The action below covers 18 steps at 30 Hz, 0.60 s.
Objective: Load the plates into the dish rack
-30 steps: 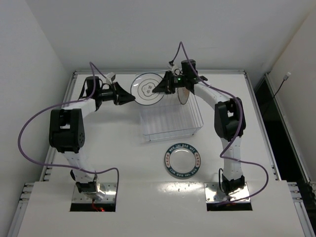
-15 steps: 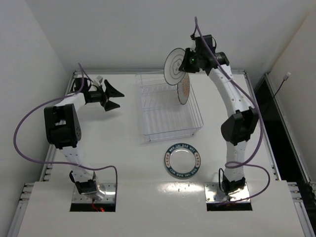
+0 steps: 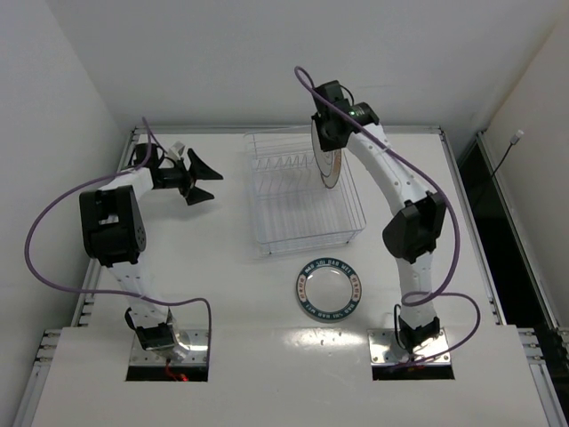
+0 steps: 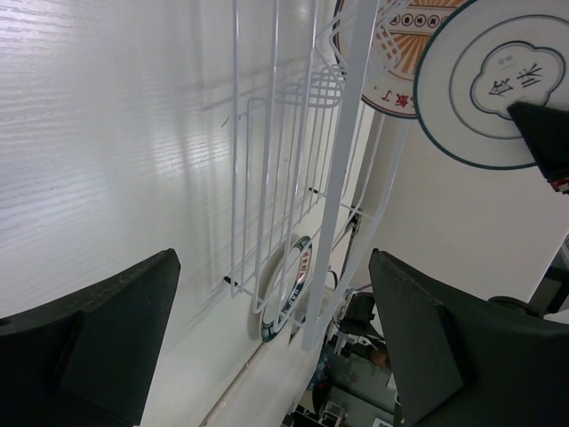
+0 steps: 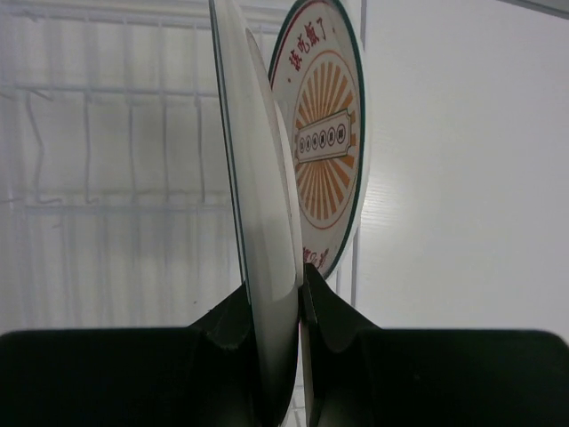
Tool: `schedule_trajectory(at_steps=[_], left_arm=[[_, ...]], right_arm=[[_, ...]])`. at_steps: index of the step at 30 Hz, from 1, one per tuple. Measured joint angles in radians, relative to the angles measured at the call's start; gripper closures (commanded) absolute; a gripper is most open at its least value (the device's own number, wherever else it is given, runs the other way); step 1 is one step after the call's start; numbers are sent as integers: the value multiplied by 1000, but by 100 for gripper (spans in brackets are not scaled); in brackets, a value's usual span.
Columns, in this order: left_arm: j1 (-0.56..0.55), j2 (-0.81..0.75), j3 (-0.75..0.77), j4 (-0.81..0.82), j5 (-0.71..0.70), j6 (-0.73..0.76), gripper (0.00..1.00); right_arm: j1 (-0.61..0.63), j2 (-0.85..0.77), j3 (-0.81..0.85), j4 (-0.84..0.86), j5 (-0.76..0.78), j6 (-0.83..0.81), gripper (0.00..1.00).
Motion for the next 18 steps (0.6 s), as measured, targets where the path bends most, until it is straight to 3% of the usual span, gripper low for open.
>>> schedule_trajectory(at_steps=[12,16,18], left_arm=[[15,4,-18,-19,0,25,14],[21,8,-19,-32,-7,32,14],[25,8,-19,-35,-8,34,14]], right_arm=[[17,113,-1,-13,115,-20,100],[14,150,-1,-10,101,-21,93],[11,171,-1,-9,86,-20,85]])
